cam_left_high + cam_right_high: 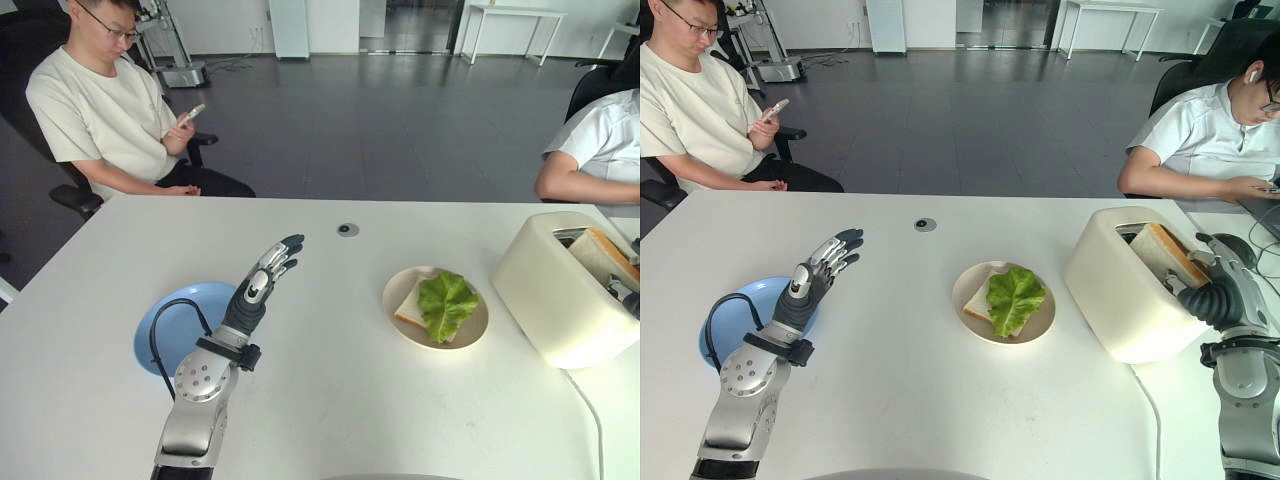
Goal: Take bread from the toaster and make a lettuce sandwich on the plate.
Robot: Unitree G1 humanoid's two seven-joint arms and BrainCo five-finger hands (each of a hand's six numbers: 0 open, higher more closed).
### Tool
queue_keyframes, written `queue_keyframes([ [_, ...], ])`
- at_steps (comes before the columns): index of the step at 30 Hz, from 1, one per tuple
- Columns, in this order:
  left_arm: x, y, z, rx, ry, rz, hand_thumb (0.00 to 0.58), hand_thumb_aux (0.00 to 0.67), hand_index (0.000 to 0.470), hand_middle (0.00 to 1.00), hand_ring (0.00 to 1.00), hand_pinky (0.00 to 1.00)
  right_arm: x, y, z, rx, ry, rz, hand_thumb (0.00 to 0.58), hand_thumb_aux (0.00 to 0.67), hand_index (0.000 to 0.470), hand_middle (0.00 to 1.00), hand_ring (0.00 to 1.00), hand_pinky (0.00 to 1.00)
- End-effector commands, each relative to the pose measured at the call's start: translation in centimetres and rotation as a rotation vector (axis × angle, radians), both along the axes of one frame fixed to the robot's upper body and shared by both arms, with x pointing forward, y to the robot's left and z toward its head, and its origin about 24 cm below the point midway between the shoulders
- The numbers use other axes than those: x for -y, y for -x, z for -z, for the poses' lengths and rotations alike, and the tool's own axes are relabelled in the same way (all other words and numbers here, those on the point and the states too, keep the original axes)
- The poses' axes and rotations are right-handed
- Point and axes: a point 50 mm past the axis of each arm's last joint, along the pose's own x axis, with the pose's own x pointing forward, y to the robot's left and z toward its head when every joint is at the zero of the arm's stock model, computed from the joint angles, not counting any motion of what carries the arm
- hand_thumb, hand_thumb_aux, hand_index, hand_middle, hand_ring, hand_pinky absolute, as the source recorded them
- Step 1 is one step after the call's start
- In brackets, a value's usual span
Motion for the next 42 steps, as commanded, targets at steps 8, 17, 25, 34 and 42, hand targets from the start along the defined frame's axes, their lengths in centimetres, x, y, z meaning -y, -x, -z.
queue_keyframes([
  [8,0.1,0.3,0.2,0.002,-0.018,-0.025,0.000,0.000,0.000,0.00,0.00,0.00,-1.3,-1.0,-4.5,0.260,0.055,-0.074,0.580,0.670,0.470,0.00,0.00,0.00],
  [17,0.9,1.2,0.6,0.002,0.050,-0.021,0.000,0.000,0.000,0.00,0.00,0.00,-7.7,-3.6,-9.2,0.418,-0.338,-0.410,0.580,0.670,0.470,0.00,0.00,0.00],
  [25,1.5,2.8,1.9,-0.015,0.147,-0.025,0.000,0.000,0.000,0.00,0.00,0.00,-13.8,-6.2,-2.5,-0.146,-0.805,-0.546,0.580,0.670,0.470,0.00,0.00,0.00],
  [34,1.8,3.1,1.9,-0.011,0.150,-0.029,0.000,0.000,0.000,0.00,0.00,0.00,-13.5,-5.7,5.1,-0.469,-0.858,-0.387,0.580,0.670,0.470,0.00,0.00,0.00],
  [42,1.8,3.1,1.9,-0.010,0.147,-0.027,0.000,0.000,0.000,0.00,0.00,0.00,-14.7,-6.8,4.9,-0.332,-0.805,-0.414,0.000,0.000,0.000,0.00,0.00,0.00],
])
